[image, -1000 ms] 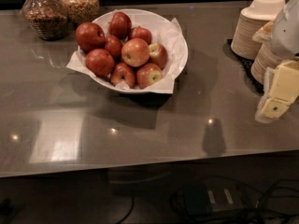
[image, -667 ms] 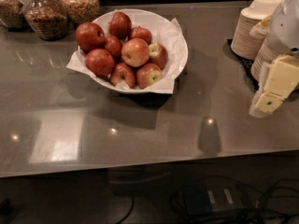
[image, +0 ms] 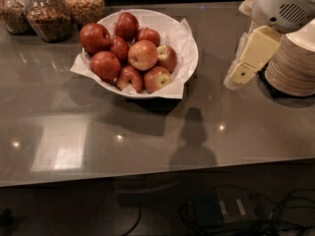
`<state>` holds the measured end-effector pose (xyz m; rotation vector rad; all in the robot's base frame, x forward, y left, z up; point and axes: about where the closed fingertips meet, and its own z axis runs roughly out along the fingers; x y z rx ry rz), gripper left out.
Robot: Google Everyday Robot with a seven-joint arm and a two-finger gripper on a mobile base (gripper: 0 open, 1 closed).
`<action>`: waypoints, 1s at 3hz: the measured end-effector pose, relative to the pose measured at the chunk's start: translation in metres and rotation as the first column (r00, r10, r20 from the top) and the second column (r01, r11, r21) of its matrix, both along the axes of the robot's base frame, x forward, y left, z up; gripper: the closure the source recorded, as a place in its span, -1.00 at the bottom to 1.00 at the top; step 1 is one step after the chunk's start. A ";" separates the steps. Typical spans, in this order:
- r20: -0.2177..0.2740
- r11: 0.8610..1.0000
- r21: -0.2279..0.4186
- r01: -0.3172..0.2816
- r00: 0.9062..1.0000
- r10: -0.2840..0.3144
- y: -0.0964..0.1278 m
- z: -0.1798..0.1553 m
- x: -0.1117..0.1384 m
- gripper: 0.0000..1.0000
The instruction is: Pick apple from white bowl
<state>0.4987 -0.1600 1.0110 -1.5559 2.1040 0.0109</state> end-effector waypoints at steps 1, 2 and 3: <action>-0.003 0.994 0.104 0.030 1.000 -0.029 0.023 0.007 0.033 -1.00; -0.036 0.975 0.215 0.058 0.998 -0.052 0.049 0.007 0.064 -1.00; -0.103 0.937 0.338 0.088 0.993 -0.057 0.082 -0.004 0.099 -1.00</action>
Offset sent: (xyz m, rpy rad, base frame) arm 0.1138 0.0869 0.0018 0.4136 0.1104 -0.0990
